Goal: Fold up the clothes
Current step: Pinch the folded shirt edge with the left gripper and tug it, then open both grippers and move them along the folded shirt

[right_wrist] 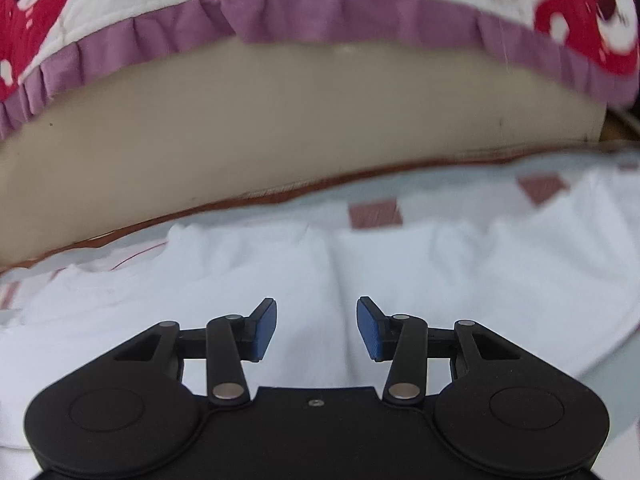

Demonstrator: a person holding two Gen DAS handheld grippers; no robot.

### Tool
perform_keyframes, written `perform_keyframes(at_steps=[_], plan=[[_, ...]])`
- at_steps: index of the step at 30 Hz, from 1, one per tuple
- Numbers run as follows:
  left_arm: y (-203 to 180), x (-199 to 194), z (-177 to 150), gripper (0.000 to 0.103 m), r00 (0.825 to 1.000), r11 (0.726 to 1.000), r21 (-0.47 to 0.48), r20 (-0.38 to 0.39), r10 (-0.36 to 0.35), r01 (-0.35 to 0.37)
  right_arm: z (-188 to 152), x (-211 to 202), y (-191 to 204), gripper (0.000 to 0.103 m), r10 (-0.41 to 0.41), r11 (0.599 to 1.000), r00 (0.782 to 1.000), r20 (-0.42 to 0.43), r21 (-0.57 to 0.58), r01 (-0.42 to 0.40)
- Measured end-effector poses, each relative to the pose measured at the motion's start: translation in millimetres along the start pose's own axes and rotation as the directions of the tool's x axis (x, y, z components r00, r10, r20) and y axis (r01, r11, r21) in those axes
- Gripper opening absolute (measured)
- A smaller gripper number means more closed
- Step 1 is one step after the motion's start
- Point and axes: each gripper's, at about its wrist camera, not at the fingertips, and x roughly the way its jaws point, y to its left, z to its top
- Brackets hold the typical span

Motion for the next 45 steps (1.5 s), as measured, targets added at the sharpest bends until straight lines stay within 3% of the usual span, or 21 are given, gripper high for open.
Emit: perform_keyframes(at_steps=[2, 5, 6, 8, 9, 10, 12, 14, 16, 17, 18, 21, 26, 30, 32, 35, 38, 40, 42, 45], plan=[[7, -6, -19, 0.037, 0.998, 0.997, -0.029, -0.015, -0.066, 0.066, -12, -6, -3, 0.049, 0.048, 0.998, 0.999, -0.010, 0.050, -0.048], [-16, -15, -31, 0.038, 0.998, 0.989, 0.136, 0.006, -0.055, 0.054, -26, -8, -8, 0.050, 0.077, 0.990, 0.996, -0.032, 0.123, -0.073], [-27, -16, -34, 0.043, 0.999, 0.977, 0.211, 0.021, -0.040, 0.035, -29, -7, -10, 0.050, 0.073, 0.986, 0.996, -0.043, 0.151, -0.065], [-50, -5, -43, 0.049, 0.999, 0.926, 0.376, 0.028, 0.025, -0.033, -36, -6, -17, 0.050, 0.078, 0.970, 0.996, -0.049, 0.235, -0.064], [-59, 3, -48, 0.052, 0.996, 0.896, 0.436, 0.040, 0.077, -0.087, -38, -5, -21, 0.050, 0.086, 0.958, 0.995, -0.043, 0.276, -0.071], [-62, 7, -52, 0.051, 0.992, 0.882, 0.455, 0.081, 0.097, -0.124, -40, -5, -23, 0.050, 0.091, 0.949, 0.995, -0.034, 0.306, -0.077], [-59, 6, -47, 0.021, 0.991, 0.887, 0.445, 0.091, 0.093, -0.124, -39, -1, -21, 0.050, 0.086, 0.948, 0.996, -0.030, 0.311, -0.073], [-56, 6, -43, 0.010, 0.991, 0.892, 0.435, 0.101, 0.089, -0.124, -34, 4, -14, 0.050, 0.066, 0.961, 0.997, -0.035, 0.271, -0.054], [-52, 3, -42, 0.009, 0.990, 0.900, 0.416, 0.108, 0.091, -0.128, -30, 9, -11, 0.049, 0.048, 0.965, 0.999, -0.026, 0.260, -0.039], [-49, 1, -43, 0.009, 0.989, 0.906, 0.403, 0.110, 0.095, -0.132, -29, 8, -11, 0.037, 0.067, 0.961, 0.998, -0.015, 0.268, -0.060], [-47, -1, -44, 0.009, 0.989, 0.911, 0.390, 0.112, 0.099, -0.136, -28, 7, -11, 0.008, 0.090, 0.957, 0.996, -0.002, 0.278, -0.086], [-41, -5, -45, 0.009, 0.988, 0.922, 0.361, 0.109, 0.107, -0.139, -30, -19, 0, 0.007, 0.083, 0.967, 0.992, 0.092, 0.235, -0.103], [-36, -7, -43, 0.009, 0.992, 0.932, 0.342, 0.074, 0.103, -0.122, -46, -15, 10, 0.007, -0.042, 0.992, 0.999, -0.031, 0.115, 0.046], [-33, -6, -46, 0.009, 0.992, 0.932, 0.341, 0.041, 0.115, -0.122, -52, -21, 15, 0.007, -0.107, 0.994, 0.994, -0.021, 0.000, 0.107], [-31, -5, -44, 0.009, 0.993, 0.938, 0.327, 0.027, 0.111, -0.114, -47, -35, 5, 0.007, -0.177, 0.984, 0.984, 0.015, -0.024, 0.177], [-21, -6, -33, 0.011, 0.996, 0.962, 0.267, -0.054, 0.067, -0.050, -40, -56, -11, 0.012, -0.282, 0.957, 0.956, 0.077, -0.053, 0.286], [-12, -16, -25, 0.013, 0.995, 0.976, 0.215, -0.096, 0.006, 0.015, -36, -82, -39, 0.016, -0.132, 0.990, 0.991, 0.027, -0.044, 0.133], [-13, -25, -25, 0.013, 0.997, 0.974, 0.225, -0.083, 0.001, 0.018, -41, -94, -53, 0.034, -0.013, 0.999, 1.000, -0.022, -0.034, 0.013], [-18, -33, -27, 0.013, 0.998, 0.970, 0.243, -0.067, 0.006, 0.011, -54, -103, -61, 0.041, 0.032, 0.999, 0.998, -0.057, -0.028, -0.034], [-26, -38, -30, 0.016, 0.998, 0.971, 0.238, -0.067, 0.002, 0.014, -78, -111, -64, 0.041, 0.052, 0.998, 0.992, -0.119, -0.028, -0.056]])
